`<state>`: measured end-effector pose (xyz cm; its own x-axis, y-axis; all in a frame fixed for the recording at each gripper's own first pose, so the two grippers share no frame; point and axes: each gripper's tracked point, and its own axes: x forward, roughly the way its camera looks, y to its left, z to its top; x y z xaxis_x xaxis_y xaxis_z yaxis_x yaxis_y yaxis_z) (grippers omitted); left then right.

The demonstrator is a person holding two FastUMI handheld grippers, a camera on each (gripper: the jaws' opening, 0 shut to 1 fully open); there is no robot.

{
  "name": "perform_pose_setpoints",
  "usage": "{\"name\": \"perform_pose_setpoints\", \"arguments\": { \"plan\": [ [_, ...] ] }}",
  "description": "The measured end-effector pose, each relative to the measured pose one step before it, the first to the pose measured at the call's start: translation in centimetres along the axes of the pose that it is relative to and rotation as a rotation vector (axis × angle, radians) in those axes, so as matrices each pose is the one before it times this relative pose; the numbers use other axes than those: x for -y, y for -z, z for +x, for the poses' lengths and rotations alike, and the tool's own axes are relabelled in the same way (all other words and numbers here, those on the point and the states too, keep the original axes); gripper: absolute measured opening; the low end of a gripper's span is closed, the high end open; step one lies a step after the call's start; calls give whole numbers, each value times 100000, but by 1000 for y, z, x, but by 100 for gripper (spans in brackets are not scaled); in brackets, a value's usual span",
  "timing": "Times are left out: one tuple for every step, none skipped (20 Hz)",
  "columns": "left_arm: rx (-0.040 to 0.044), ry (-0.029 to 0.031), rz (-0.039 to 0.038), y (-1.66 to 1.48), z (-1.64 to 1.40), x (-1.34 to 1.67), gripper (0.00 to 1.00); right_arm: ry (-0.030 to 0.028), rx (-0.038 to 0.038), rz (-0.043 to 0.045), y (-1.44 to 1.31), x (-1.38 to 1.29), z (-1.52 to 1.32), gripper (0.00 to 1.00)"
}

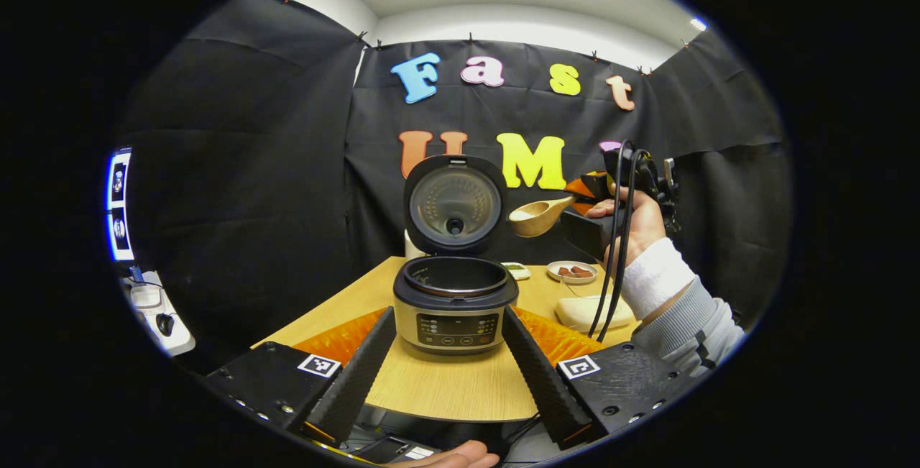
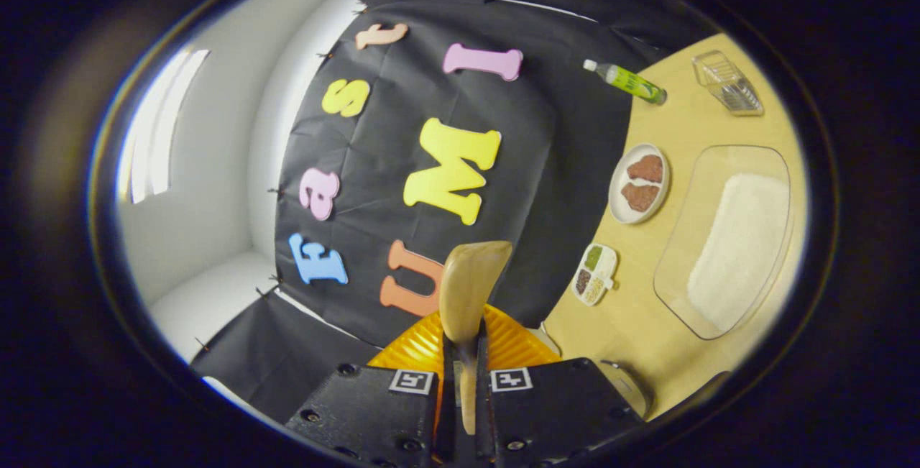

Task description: Close the left gripper, press the button to open the rice cooker; take a wooden spoon from the chopstick holder with the right hand, scoop a spoonful of rice and pour it into the rice cooker, then put the wooden spoon back into the chopstick holder.

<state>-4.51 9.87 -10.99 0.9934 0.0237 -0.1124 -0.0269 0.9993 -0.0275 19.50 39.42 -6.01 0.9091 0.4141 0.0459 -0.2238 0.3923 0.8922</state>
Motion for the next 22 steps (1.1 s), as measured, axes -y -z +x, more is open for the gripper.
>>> {"name": "perform_pose_setpoints", "arguments": {
  "plan": [
    [-131,-111,204,43,75,41,95,-181,-390,-6935,732,-619,624,15],
    [-183,24,88,80,97,142,95,-96,315,-6587,599,-297,596,15],
    [-45,-257,153,38,89,-97,95,-64,389,-5982,487,-250,575,15],
    [-236,-693,367,74,-67,-464,95,-54,-201,-4993,575,-170,465,16],
    [141,-761,352,7,14,-229,95,-185,-341,-3760,446,-329,220,16],
    [-233,-574,139,62,57,-87,95,-567,-1055,-2917,588,-170,290,16],
    [-133,-521,2,87,115,-34,95,-161,-621,-2036,689,2,118,16],
    [-11,-165,141,-81,100,151,95,530,-1497,-2105,814,209,177,16],
    [-47,254,427,67,4,139,95,810,-1339,-1832,807,395,238,16],
    [220,-54,363,-96,48,54,95,539,-1191,-2150,627,297,214,16],
    [83,-147,58,-39,-6,-97,95,494,-615,-2325,425,192,122,16],
    [118,-128,-149,16,-93,-141,95,82,-888,-1956,364,35,282,16],
    [250,-156,-120,-72,-16,-169,95,-58,-1088,-2652,354,51,204,16],
    [197,-541,-364,-33,-45,-244,95,-402,-453,-2653,150,9,153,16],
    [-91,-605,-651,-51,59,-254,95,-294,-189,-2831,95,-194,61,16],
    [-49,-501,-780,118,-188,-246,95,-638,-284,-2993,151,-165,-51,16],
    [-46,-143,-610,48,-58,-181,95,-538,-1543,-4380,367,-324,-55,16],
    [-601,10,-366,128,24,-74,95,-500,-244,-3441,-66,-204,-179,16],
    [-804,-421,-162,265,124,-119,95,-1209,193,-3085,-115,-611,-95,16],
    [-731,-1073,-141,177,63,-305,95,-1644,321,-4247,-175,-558,-130,16],
    [-542,-1277,19,161,88,-381,95,-1826,728,-4414,-303,-924,-58,16],
    [-519,-1072,71,75,108,-308,95,-774,490,-5111,-129,-410,-109,16]
  ]
}}
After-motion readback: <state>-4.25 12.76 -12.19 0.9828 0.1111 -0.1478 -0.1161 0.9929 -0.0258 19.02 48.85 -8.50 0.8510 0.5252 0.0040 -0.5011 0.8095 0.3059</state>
